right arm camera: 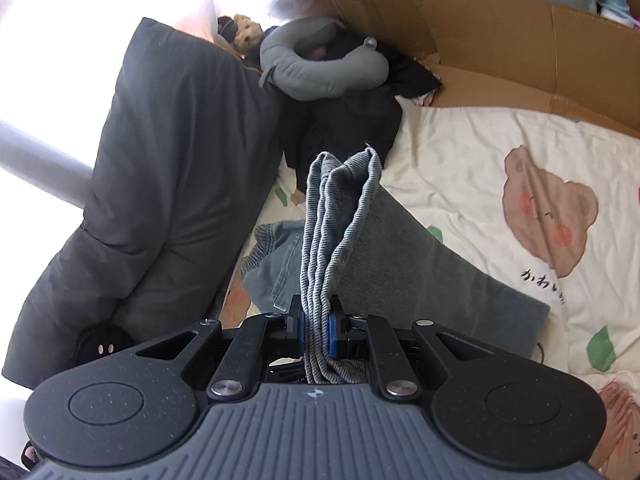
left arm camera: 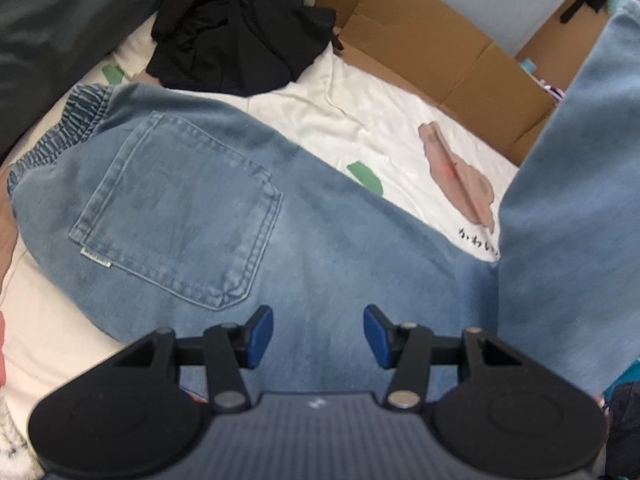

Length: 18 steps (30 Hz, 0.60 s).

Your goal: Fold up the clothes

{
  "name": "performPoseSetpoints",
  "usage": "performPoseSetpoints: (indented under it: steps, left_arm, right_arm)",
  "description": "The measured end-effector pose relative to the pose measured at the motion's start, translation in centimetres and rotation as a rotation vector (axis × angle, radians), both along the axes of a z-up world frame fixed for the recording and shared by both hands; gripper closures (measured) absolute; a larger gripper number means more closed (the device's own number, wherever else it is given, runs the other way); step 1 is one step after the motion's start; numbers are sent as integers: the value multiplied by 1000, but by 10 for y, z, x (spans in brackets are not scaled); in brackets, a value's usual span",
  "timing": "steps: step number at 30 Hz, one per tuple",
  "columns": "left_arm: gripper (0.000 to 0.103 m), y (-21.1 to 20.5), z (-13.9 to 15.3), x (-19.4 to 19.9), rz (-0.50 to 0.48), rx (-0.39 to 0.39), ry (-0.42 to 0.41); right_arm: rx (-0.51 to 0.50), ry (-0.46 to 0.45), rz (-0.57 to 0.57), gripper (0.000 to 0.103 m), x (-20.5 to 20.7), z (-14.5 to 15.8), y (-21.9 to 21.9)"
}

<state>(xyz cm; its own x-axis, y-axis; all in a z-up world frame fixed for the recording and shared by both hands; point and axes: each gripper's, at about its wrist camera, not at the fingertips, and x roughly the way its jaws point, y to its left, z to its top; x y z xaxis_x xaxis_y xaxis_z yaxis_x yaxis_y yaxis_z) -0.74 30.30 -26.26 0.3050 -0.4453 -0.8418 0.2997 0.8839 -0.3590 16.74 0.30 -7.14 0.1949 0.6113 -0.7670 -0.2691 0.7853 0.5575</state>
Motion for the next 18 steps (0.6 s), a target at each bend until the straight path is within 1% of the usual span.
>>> performPoseSetpoints:
  steps: [7, 15, 18]
  left_arm:
    - [50, 10, 2, 1, 34, -28, -16]
    - [50, 27, -1, 0, 98, -39, -28]
    - [50, 35, -4, 1, 129, -30, -26]
  right_arm:
    - [22, 37, -13, 94, 5, -31, 16]
    - [43, 81, -16, 94, 17, -74, 50]
    - [50, 102, -23, 94, 23, -90, 59]
